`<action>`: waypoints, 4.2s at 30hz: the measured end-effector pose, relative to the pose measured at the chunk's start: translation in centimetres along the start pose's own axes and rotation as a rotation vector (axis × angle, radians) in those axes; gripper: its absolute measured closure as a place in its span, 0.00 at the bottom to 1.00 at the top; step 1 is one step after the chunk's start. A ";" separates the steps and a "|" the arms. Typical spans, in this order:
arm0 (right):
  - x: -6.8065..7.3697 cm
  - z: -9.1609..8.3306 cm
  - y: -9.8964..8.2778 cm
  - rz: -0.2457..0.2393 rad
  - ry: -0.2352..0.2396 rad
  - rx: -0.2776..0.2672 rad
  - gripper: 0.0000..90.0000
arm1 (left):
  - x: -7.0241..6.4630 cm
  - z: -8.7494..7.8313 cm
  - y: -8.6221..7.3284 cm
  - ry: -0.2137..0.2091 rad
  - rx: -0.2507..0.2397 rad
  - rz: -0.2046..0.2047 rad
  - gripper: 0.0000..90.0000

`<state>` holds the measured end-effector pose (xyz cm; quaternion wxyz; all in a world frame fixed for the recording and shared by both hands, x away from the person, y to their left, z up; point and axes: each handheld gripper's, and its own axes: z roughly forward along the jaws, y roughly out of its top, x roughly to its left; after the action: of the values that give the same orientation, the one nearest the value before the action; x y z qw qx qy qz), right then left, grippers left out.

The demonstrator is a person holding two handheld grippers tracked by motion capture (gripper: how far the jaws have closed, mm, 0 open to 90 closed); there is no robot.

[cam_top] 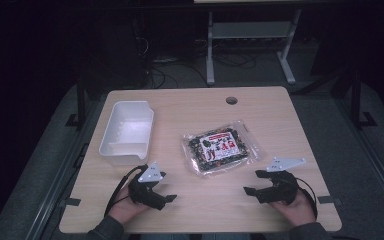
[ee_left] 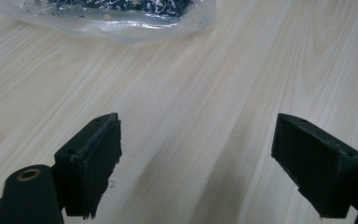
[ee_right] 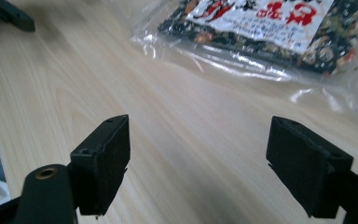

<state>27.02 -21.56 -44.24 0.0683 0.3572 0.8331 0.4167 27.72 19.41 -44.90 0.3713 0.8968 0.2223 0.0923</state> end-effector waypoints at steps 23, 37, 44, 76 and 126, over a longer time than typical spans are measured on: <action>-4.6 0.5 6.8 0.081 -0.112 -0.006 0.24 | 0.2 -0.2 0.0 0.000 -0.014 -0.009 0.17; -8.4 1.1 7.5 0.188 -0.158 0.072 0.29 | 0.3 -0.2 0.0 0.000 -0.015 -0.012 0.17; -10.2 1.3 5.8 0.264 -0.173 0.129 0.35 | 0.3 -0.2 0.1 -0.003 -0.013 -0.010 0.17; -11.5 2.9 3.1 0.399 -0.081 0.146 0.69 | 0.2 -0.1 0.1 -0.007 -0.012 -0.007 0.17; -4.6 -7.2 12.4 -0.079 0.229 -0.070 1.00 | 2.5 1.5 5.7 -0.057 -0.125 -0.066 0.22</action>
<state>34.16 -24.29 -31.26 0.0015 0.2715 0.8338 0.4806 32.30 16.11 -41.97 0.4354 0.8663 0.2351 0.0680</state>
